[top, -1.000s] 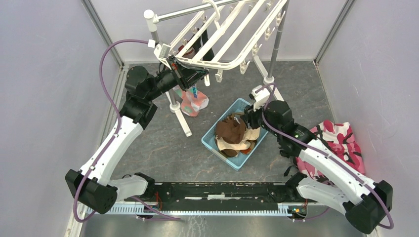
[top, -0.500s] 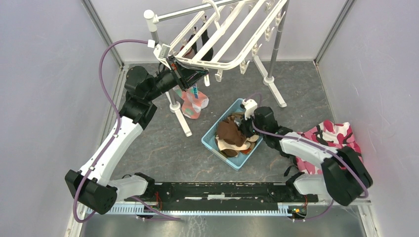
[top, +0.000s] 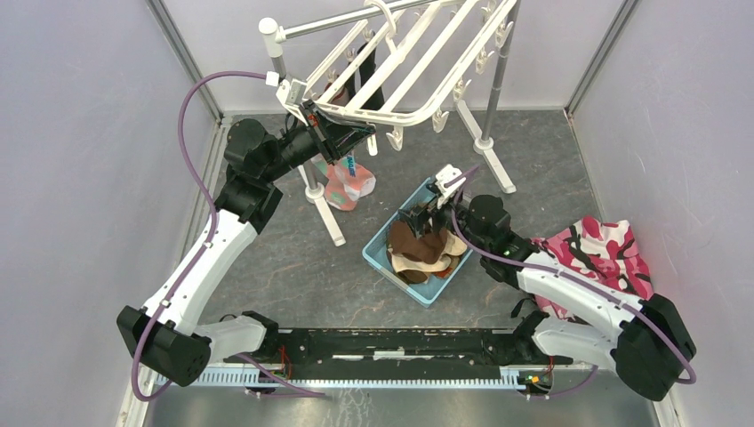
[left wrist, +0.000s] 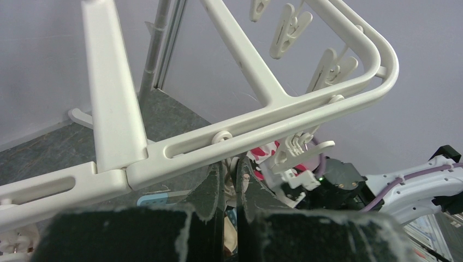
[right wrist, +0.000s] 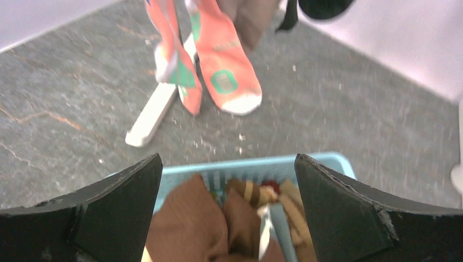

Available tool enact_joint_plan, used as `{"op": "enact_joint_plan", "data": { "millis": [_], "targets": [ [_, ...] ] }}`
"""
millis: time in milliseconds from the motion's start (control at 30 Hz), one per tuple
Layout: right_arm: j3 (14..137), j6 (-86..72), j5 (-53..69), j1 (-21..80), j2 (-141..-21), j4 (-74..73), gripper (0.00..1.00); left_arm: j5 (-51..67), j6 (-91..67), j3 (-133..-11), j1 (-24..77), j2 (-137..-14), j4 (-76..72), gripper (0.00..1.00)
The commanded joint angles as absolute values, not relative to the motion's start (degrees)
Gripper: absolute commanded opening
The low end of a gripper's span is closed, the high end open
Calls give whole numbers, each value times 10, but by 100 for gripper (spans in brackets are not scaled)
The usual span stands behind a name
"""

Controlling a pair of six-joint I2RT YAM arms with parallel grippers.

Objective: Remove the socks clipped to the hanger
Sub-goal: Place the sock in the bin, then remove the sock from the hanger.

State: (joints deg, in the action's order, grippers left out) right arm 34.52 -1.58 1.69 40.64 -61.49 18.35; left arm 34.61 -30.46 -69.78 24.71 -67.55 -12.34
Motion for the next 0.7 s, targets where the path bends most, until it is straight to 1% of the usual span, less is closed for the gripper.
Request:
{"op": "enact_joint_plan", "data": {
  "millis": [0, 100, 167, 233, 267, 300, 433, 500, 633, 667],
  "targets": [
    [380, 53, 62, 429, -651, 272, 98, 381, -307, -713, 250, -657, -108, 2],
    [414, 55, 82, 440, -703, 325, 98, 382, -310, -717, 250, -659, -105, 2],
    [431, 16, 84, 439, -735, 376, 98, 381, -311, -721, 250, -661, -102, 2],
    [417, -87, 10, 440, -740, 452, 98, 382, -308, -726, 250, -662, -97, 2],
    [423, -129, -21, 438, -746, 456, 98, 382, -305, -728, 250, -662, -94, 2],
    [444, -125, 6, 438, -759, 441, 98, 383, -304, -730, 250, -661, -92, 2],
    [589, -95, 128, 440, -862, 342, 98, 385, -307, -731, 250, -659, -92, 2],
    [605, -78, 147, 443, -891, 345, 98, 385, -311, -730, 250, -658, -97, 2],
    [621, -65, 127, 450, -941, 368, 98, 385, -312, -733, 250, -657, -98, 2],
    [628, -62, 130, 451, -955, 372, 95, 386, -313, -734, 250, -657, -98, 2]
  ]
}}
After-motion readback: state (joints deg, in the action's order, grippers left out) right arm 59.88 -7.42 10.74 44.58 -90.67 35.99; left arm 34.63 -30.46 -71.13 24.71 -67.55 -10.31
